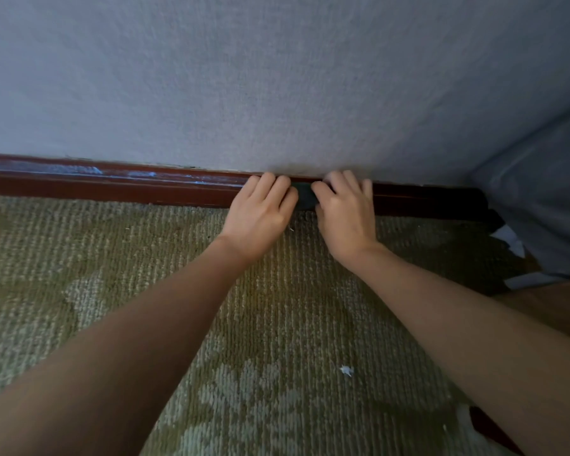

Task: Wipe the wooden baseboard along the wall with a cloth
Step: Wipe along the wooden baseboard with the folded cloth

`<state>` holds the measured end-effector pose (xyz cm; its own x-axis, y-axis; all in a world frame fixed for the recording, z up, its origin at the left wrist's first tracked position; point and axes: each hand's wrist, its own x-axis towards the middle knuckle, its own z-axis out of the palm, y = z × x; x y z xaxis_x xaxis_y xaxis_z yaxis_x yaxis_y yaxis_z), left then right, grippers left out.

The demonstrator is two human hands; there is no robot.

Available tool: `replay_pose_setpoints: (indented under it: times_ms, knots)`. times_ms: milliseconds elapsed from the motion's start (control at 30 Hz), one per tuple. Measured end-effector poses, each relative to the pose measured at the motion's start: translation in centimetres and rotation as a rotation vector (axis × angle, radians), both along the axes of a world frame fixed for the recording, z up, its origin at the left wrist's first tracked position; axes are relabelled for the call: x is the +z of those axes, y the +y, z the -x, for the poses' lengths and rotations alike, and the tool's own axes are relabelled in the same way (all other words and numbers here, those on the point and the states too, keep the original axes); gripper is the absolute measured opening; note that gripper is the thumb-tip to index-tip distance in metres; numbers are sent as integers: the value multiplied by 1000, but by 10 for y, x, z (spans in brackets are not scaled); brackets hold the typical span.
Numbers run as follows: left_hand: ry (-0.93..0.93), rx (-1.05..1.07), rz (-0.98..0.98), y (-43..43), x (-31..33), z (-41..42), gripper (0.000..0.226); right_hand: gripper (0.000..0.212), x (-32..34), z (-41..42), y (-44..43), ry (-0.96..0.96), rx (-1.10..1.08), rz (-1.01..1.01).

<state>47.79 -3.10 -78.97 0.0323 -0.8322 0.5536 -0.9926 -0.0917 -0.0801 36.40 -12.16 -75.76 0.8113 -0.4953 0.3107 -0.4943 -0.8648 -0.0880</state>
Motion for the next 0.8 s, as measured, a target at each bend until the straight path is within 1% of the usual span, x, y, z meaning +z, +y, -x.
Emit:
replay_pose_setpoints:
  times_ms: [133, 267, 333, 433, 567, 667, 800]
  knots:
    - [9, 40, 8, -4, -6, 11, 24, 29, -3, 9, -6, -32, 50, -42]
    - [25, 35, 30, -12, -5, 16, 17, 27, 2, 16, -13, -12, 118, -66]
    - [67, 29, 39, -14, -3, 14, 14, 26, 2, 13, -10, -43, 99, -87]
    - [76, -30, 36, -7, -3, 6, 17, 28, -1, 7, -4, -92, 47, -117]
    - [69, -58, 3, 3, -4, -4, 16, 27, -2, 4, -3, -68, 72, -166]
    - [78, -57, 6, -2, -4, 1, 15, 27, -2, 14, -10, -31, 110, -160]
    - [53, -80, 15, -16, 2, 13, 18, 22, 0, 22, -16, -38, 57, -175]
